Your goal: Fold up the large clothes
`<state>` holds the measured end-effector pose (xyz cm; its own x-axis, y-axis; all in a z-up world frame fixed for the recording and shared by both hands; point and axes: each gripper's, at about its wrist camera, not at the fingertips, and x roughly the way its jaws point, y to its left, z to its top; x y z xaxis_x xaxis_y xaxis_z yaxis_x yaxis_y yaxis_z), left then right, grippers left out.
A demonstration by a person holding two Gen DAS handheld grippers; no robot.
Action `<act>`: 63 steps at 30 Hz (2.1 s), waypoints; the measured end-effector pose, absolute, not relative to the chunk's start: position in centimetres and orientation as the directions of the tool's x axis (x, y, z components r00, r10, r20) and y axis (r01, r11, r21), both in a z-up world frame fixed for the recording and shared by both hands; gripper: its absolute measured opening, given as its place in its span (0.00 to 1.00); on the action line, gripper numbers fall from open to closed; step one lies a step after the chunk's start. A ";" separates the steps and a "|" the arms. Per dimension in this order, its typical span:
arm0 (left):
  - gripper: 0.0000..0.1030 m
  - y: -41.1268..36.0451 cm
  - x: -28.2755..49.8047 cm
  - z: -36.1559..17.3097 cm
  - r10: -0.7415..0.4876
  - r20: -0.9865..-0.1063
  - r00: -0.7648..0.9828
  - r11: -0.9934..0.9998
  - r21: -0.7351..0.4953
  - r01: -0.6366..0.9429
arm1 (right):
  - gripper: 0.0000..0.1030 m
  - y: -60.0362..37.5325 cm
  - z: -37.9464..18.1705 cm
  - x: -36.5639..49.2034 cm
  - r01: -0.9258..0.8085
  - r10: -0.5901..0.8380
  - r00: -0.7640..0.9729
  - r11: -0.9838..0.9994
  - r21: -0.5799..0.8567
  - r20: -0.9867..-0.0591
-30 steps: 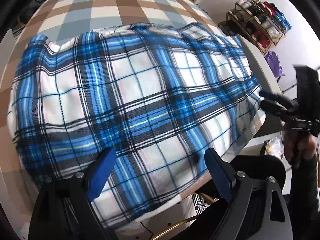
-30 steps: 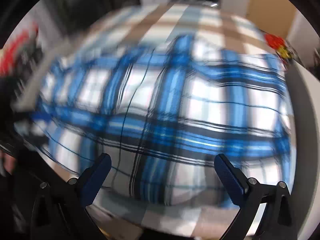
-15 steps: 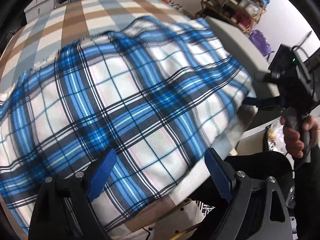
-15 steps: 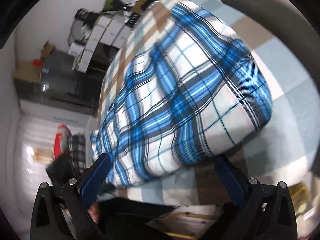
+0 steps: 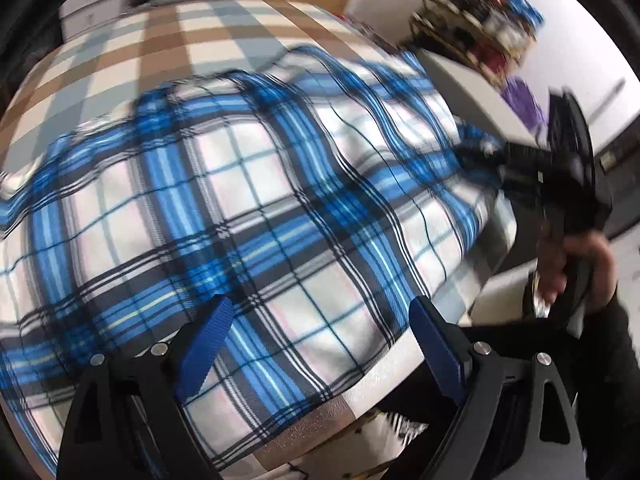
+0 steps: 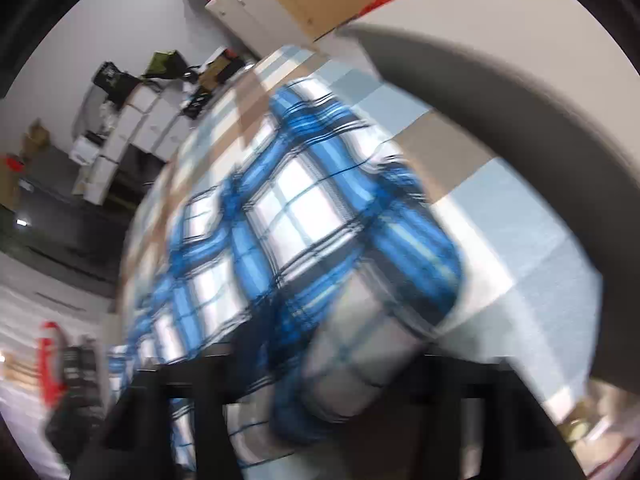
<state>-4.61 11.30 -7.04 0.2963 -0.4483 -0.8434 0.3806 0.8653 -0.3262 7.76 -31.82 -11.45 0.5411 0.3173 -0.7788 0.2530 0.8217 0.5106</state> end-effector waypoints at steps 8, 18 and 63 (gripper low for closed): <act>0.84 11.0 -5.3 -7.3 -0.280 -0.876 0.394 0.927 -0.139 0.348 | 0.09 -33.1 -10.8 6.4 0.185 0.296 0.609 0.850 0.494 -0.736; 0.84 8.7 -4.3 -8.1 -0.239 -0.883 0.403 0.922 -0.076 0.379 | 0.08 -33.3 -8.4 5.4 0.113 0.268 0.691 0.878 0.466 -0.672; 0.84 30.4 -8.1 -3.4 -0.398 -0.803 0.443 0.908 -0.414 0.065 | 0.08 -7.2 2.8 0.2 -0.342 0.250 0.831 0.934 -0.102 -0.497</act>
<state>-8.11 30.43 -3.39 0.4428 -0.3982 -0.8033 0.0651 0.9079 -0.4142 0.22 -7.19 2.83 0.8307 0.2500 -0.4974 -0.3424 0.9340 -0.1022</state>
